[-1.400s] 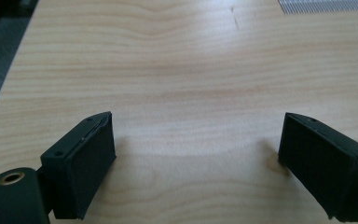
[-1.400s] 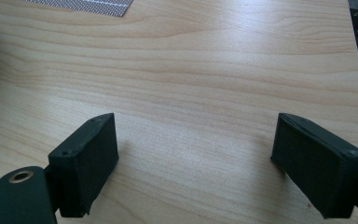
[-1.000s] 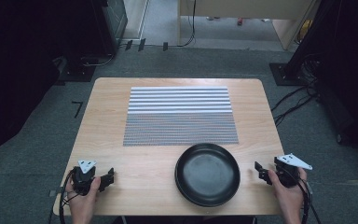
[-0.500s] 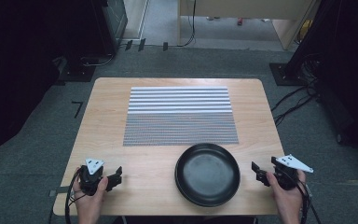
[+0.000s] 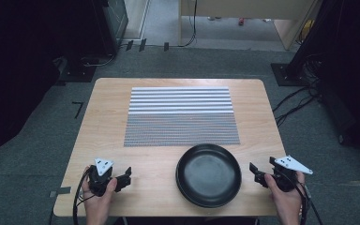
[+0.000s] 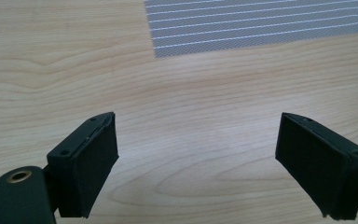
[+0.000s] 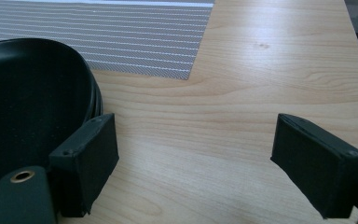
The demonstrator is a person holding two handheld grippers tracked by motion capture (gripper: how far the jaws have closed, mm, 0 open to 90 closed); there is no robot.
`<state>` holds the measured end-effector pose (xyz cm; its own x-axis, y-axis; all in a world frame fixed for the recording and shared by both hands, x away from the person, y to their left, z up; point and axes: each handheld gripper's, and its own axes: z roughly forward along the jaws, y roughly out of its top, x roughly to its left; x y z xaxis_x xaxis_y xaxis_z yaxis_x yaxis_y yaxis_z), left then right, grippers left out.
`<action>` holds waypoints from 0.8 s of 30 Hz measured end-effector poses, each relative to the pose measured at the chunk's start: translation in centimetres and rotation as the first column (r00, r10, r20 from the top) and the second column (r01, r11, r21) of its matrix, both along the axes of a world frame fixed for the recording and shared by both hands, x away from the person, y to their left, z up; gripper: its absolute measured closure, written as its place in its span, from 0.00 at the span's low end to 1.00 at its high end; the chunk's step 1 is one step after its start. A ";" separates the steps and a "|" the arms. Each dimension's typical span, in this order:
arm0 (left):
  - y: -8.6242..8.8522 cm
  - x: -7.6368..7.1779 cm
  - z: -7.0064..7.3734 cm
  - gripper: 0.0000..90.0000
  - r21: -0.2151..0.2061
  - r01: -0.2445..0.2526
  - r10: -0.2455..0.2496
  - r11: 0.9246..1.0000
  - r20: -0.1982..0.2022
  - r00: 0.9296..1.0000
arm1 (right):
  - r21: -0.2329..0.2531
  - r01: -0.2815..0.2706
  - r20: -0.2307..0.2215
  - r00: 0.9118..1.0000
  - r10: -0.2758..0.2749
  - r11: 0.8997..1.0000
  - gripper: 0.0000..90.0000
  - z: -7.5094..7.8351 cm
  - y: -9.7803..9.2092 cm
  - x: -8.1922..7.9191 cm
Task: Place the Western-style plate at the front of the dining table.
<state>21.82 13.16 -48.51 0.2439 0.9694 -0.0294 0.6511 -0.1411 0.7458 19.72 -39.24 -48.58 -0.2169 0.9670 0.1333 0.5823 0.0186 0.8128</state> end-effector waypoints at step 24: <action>-6.7 0.0 0.2 0.15 -0.017 0.146 -0.145 0.989 0.009 0.989 | 0.044 -0.025 0.008 1.000 0.025 0.999 0.21 0.6 1.9 -0.1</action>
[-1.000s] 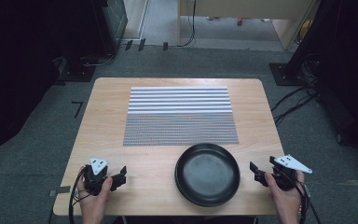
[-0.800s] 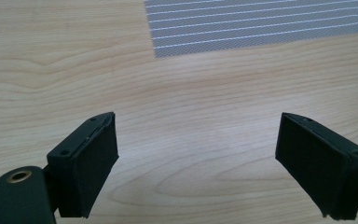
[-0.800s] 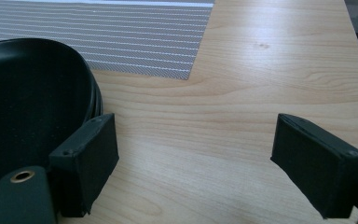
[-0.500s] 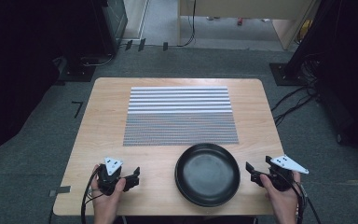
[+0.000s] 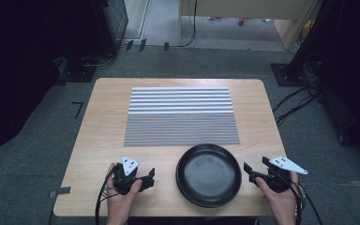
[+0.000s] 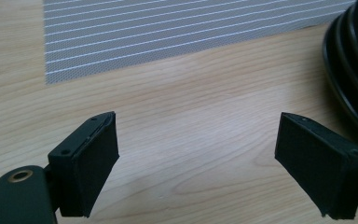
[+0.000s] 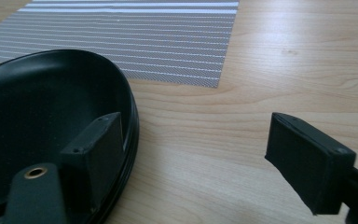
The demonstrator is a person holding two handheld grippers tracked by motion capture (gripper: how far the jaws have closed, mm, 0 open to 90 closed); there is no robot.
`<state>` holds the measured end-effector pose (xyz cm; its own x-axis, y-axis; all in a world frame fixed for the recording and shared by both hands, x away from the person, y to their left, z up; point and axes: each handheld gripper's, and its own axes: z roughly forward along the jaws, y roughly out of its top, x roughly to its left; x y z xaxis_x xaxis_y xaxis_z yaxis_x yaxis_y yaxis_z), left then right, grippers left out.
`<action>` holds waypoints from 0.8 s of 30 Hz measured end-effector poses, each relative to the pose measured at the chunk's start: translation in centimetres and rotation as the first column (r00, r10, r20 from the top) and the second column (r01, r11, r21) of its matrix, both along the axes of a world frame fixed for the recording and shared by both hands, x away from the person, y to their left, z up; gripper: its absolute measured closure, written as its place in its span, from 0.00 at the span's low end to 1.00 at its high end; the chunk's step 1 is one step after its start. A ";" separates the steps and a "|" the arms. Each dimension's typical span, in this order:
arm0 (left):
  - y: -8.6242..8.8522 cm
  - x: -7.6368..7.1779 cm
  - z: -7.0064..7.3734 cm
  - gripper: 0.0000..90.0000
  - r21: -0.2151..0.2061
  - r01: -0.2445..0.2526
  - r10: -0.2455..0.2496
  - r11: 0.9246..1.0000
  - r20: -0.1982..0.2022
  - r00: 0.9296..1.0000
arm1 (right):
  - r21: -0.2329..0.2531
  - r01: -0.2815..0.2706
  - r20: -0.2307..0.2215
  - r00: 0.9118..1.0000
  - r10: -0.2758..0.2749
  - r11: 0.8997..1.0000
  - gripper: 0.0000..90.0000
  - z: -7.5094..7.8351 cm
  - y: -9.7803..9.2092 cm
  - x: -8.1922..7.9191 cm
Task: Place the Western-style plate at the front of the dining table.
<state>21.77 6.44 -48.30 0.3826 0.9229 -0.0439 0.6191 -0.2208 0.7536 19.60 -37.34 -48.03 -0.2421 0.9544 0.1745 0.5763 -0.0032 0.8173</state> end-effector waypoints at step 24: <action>-5.9 0.3 0.6 0.28 -0.179 0.140 -0.147 0.974 -0.025 0.989 | 0.102 -0.115 -0.043 0.992 0.120 0.988 0.69 -0.2 2.4 -0.2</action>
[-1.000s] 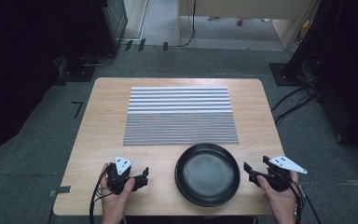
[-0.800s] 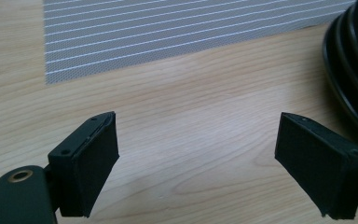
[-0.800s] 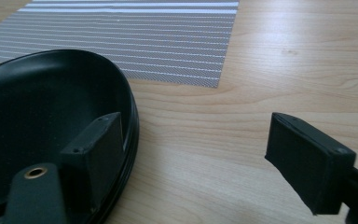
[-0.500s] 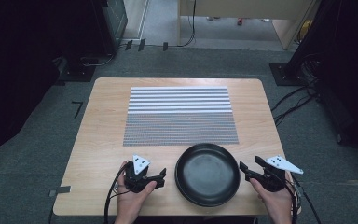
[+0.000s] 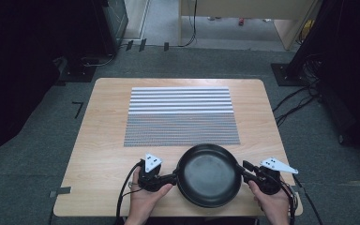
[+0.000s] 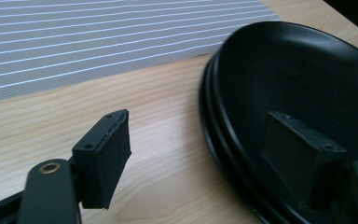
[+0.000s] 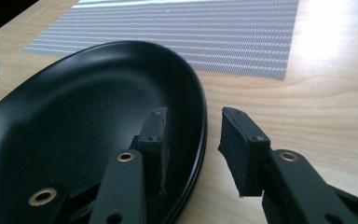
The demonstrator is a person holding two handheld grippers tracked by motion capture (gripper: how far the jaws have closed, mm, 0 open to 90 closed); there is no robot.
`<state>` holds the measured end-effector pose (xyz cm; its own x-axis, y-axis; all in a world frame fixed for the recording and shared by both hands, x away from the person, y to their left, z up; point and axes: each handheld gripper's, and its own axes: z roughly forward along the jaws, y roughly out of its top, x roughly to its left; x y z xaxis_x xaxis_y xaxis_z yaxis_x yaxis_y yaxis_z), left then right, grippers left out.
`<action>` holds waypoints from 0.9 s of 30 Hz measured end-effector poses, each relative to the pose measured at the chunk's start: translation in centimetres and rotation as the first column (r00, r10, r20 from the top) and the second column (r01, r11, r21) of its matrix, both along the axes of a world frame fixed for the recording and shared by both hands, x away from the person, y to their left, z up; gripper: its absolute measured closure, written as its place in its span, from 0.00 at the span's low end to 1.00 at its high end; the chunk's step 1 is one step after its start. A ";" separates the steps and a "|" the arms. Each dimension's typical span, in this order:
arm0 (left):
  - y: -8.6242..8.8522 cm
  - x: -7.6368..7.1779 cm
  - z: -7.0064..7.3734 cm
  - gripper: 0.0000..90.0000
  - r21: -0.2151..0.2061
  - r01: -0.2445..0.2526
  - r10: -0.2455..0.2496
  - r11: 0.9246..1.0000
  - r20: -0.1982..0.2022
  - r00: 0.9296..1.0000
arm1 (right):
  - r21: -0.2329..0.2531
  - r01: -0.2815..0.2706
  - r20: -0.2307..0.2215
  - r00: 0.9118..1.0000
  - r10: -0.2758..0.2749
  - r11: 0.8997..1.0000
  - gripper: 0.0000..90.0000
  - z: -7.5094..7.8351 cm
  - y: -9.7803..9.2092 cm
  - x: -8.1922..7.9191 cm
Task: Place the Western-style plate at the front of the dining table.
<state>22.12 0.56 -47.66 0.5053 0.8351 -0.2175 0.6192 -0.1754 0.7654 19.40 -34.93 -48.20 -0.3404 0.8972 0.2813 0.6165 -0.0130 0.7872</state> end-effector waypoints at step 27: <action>-0.6 -0.5 -1.5 0.74 -0.102 0.111 -0.121 0.989 -0.098 0.988 | 0.048 0.025 -0.023 0.999 -0.023 0.999 0.95 -0.9 0.0 0.0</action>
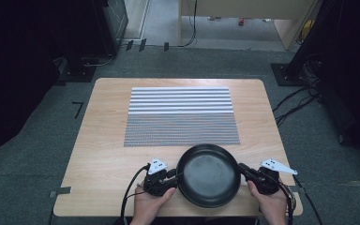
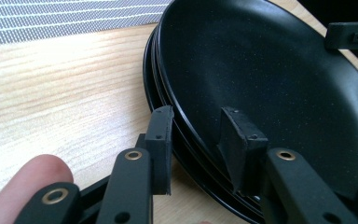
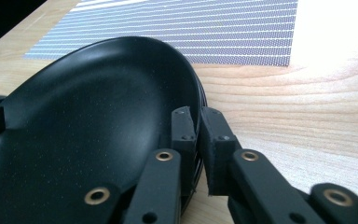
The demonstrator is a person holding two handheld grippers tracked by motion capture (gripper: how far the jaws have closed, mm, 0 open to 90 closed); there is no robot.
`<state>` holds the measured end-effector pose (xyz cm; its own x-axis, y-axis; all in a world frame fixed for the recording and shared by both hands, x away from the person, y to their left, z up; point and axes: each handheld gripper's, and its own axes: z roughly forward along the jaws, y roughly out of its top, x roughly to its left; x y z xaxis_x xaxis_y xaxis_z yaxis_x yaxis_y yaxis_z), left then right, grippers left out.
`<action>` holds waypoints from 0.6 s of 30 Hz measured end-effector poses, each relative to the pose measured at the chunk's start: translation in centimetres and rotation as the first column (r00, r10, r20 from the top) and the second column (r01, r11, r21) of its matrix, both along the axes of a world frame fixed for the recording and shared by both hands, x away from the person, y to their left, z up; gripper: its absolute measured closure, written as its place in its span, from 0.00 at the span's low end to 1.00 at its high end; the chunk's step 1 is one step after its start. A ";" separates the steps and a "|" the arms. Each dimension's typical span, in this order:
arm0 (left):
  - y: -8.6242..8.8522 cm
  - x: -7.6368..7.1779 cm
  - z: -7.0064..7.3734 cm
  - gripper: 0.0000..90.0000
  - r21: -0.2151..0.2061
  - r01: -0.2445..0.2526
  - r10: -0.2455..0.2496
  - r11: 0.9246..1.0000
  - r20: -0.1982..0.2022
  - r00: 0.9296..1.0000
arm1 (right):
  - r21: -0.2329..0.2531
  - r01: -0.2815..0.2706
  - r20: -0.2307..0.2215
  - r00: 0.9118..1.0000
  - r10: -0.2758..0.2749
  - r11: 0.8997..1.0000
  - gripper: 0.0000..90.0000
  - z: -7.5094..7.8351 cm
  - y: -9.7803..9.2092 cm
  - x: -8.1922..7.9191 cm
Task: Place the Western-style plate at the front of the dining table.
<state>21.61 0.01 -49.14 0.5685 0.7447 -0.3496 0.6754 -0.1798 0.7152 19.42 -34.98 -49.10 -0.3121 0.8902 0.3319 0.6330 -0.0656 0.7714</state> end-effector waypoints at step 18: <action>0.4 -0.1 -0.1 0.70 -0.010 0.028 -0.028 1.000 -0.008 1.000 | 0.012 0.067 0.064 0.996 -0.068 0.998 0.87 0.5 1.3 -0.4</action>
